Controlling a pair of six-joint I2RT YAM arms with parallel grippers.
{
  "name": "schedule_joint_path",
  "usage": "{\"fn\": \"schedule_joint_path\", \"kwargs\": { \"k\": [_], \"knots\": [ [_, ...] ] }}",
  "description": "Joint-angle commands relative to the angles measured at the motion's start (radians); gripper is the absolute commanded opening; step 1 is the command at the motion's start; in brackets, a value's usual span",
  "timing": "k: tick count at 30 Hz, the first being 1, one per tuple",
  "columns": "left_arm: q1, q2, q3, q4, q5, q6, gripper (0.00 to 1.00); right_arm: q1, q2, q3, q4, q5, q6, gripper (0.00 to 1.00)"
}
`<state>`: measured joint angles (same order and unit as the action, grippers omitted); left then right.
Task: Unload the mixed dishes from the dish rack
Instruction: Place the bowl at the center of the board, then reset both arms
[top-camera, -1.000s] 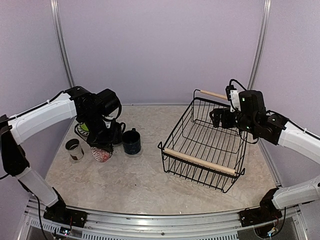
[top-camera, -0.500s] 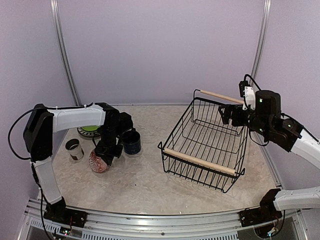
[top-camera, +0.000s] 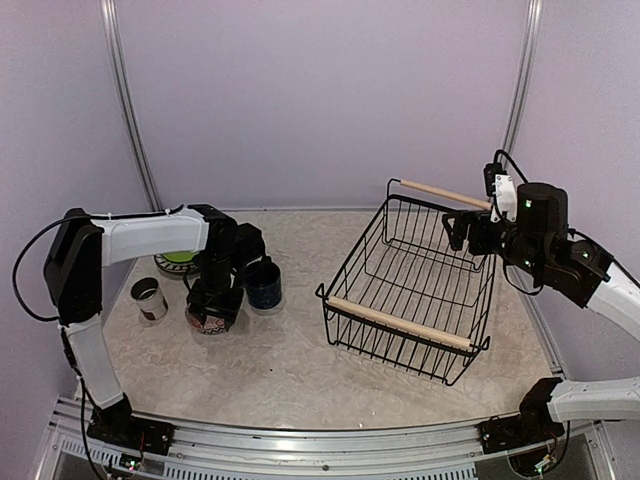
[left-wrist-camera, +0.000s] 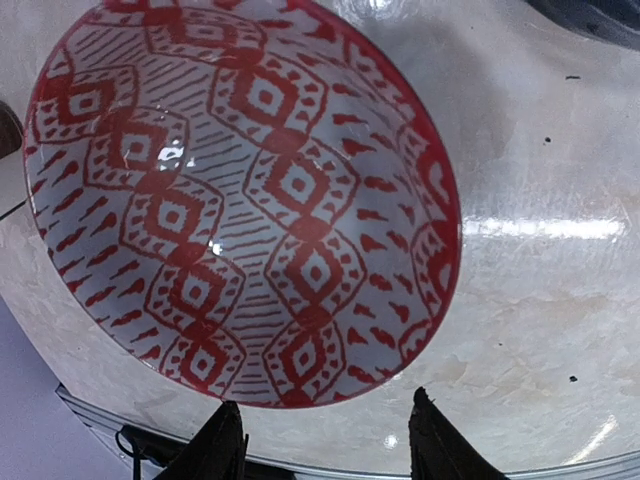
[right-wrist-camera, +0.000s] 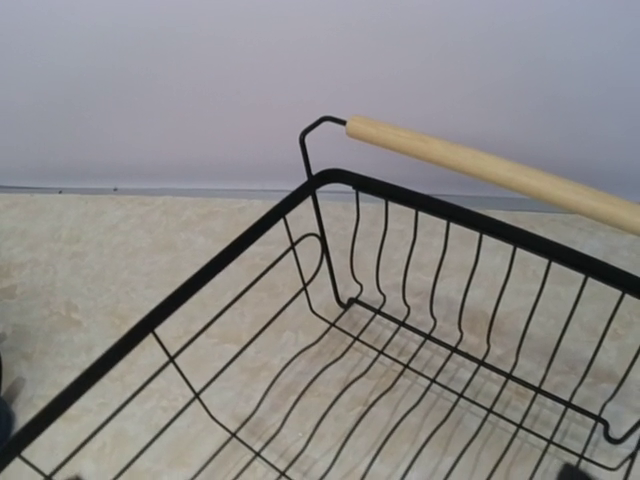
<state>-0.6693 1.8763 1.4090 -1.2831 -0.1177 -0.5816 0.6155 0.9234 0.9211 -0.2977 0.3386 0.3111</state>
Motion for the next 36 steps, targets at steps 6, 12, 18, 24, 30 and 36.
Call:
{"fn": "schedule_joint_path", "kwargs": {
  "k": [6,12,18,24,30,36],
  "knots": [
    [0.002,-0.219,0.051,0.022,0.029,0.011,0.69,-0.002,-0.048,0.080,-0.056,0.056,-0.026,1.00],
    [0.028,-0.421,0.110,0.129,0.086,0.081,0.83,-0.002,-0.109,0.115,-0.071,0.110,-0.063,1.00],
    [0.060,-0.620,0.151,0.346,0.112,0.162,0.92,-0.002,-0.224,0.094,-0.015,0.088,-0.108,1.00],
    [0.074,-0.804,0.095,0.636,0.168,0.222,0.99,-0.002,-0.289,0.098,-0.001,0.074,-0.125,1.00],
    [0.074,-0.937,0.009,0.819,0.168,0.265,0.99,-0.002,-0.310,0.105,0.001,0.055,-0.127,1.00],
    [0.073,-1.023,-0.034,0.871,0.147,0.294,0.99,-0.003,-0.316,0.095,0.020,0.043,-0.129,1.00]
  ]
}}
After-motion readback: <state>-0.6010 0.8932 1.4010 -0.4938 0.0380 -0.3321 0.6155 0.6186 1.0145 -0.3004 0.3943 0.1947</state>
